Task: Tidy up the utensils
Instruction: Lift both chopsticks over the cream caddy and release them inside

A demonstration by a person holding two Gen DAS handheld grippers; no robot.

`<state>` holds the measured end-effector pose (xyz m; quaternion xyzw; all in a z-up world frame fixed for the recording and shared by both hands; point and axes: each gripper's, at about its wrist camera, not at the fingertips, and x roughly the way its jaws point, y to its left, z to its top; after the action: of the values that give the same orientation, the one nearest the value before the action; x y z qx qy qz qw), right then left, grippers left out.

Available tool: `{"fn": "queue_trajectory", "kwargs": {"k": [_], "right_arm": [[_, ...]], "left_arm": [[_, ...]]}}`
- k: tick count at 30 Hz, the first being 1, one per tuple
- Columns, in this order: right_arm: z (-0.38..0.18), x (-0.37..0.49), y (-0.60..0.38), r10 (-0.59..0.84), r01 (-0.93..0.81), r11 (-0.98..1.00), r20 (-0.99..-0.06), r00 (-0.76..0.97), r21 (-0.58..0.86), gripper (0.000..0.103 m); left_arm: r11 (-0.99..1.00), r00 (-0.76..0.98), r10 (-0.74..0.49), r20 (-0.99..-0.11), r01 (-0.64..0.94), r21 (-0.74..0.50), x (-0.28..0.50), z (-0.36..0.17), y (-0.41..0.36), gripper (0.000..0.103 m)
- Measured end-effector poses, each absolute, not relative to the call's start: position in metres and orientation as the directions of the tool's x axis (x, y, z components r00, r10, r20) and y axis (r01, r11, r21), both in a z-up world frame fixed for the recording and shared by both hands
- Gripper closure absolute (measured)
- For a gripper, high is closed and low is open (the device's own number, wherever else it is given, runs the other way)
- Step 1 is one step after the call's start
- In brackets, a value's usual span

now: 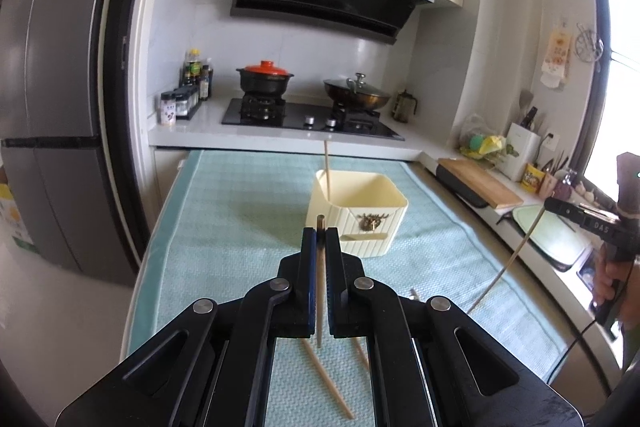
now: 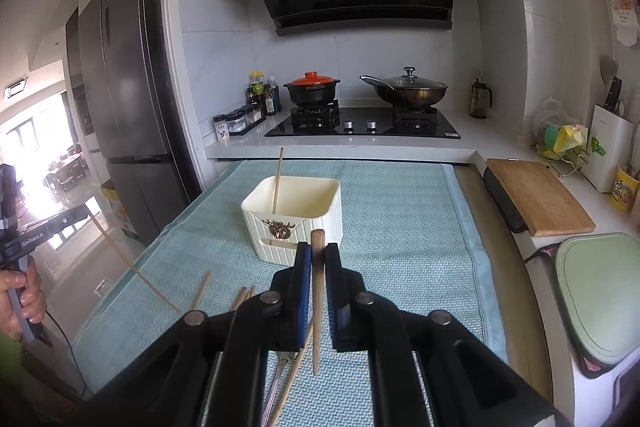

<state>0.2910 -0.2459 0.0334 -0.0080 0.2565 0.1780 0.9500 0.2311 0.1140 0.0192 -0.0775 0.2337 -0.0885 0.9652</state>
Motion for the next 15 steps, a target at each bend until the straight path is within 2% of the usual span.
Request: {"fn": "queue_trajectory", "kwargs": {"k": [8, 15], "right_arm": [[0.064, 0.301, -0.236, 0.343, -0.357, 0.933, -0.432, 0.834, 0.050, 0.096], [0.104, 0.329, -0.212, 0.350, -0.367, 0.930, -0.333, 0.875, 0.015, 0.096]], "left_arm": [[0.967, 0.898, -0.222, -0.380, 0.153, -0.203, 0.247, 0.048, 0.115, 0.102], [0.963, 0.925, -0.236, -0.296, 0.181, -0.200, 0.288, 0.092, 0.110, 0.102]]}}
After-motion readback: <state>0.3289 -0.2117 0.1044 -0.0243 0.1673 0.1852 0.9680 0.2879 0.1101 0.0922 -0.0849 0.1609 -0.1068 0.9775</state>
